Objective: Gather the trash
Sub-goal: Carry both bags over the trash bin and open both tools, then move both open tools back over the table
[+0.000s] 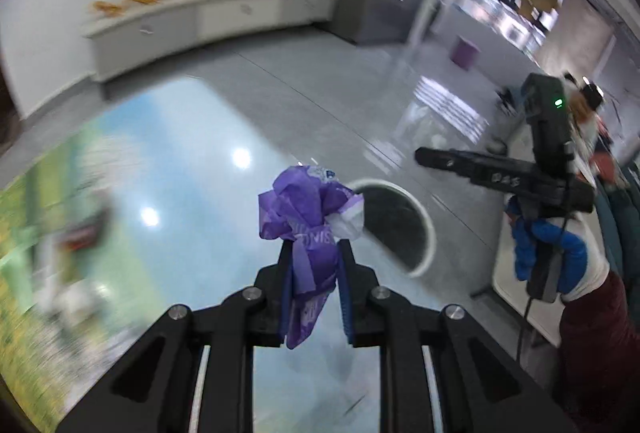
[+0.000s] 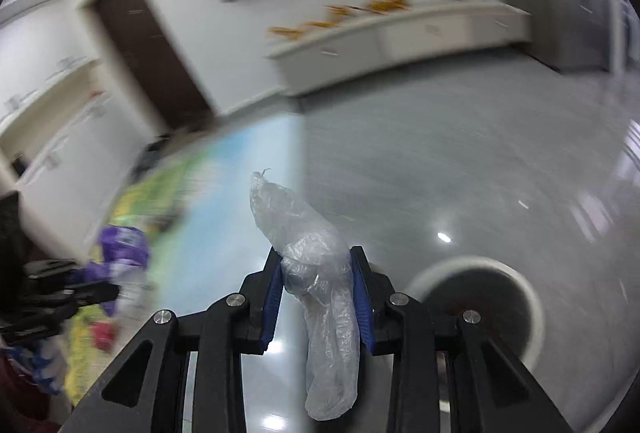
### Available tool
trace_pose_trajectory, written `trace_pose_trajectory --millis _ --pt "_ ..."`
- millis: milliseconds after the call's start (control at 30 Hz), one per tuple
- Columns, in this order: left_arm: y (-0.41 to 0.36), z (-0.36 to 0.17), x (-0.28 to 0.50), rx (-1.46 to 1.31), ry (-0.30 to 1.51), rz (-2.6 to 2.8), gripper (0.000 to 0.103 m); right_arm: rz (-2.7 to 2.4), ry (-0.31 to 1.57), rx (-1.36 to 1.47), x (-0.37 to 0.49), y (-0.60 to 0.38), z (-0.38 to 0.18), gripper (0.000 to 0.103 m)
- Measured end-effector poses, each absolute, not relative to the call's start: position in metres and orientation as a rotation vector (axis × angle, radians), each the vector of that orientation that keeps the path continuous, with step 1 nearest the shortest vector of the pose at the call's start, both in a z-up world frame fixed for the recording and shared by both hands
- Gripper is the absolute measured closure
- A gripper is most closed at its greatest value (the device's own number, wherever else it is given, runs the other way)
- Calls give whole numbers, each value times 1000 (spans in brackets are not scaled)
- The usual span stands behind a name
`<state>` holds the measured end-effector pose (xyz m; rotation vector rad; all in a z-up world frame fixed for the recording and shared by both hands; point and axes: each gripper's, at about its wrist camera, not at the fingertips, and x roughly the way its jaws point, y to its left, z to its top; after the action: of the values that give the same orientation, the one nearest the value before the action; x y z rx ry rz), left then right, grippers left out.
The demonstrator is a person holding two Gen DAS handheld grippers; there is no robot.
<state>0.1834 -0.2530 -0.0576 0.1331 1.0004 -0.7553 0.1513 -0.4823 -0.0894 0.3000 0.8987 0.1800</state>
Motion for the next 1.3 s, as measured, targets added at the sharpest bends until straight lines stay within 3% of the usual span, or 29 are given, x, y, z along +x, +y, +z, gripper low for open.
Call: trace_pose_trajectory --millis 200,267,333,500,767,900,1133,1300 --pt "-360 -96 214 148 1136 -848 83 4 1011 384 139 -559 -155 71" --pt "-388 -106 225 137 1166 -870 76 -40 1033 402 140 -574 -172 65" --pt "-409 -116 233 124 1193 -870 57 -67 1044 415 140 -586 -181 51" --pt "-423 -122 237 105 1201 -862 52 -143 1045 424 136 -606 -186 47" --pt "-358 -67 203 79 932 -800 52 -132 877 434 116 -599 -125 46" --pt "-309 -42 189 66 882 -779 52 -82 766 422 111 -577 -79 44" --pt "-189 -8 154 66 756 -650 52 77 665 318 107 -498 -14 43" --pt "-99 -4 123 113 714 -525 52 227 684 268 119 -431 -2 43"
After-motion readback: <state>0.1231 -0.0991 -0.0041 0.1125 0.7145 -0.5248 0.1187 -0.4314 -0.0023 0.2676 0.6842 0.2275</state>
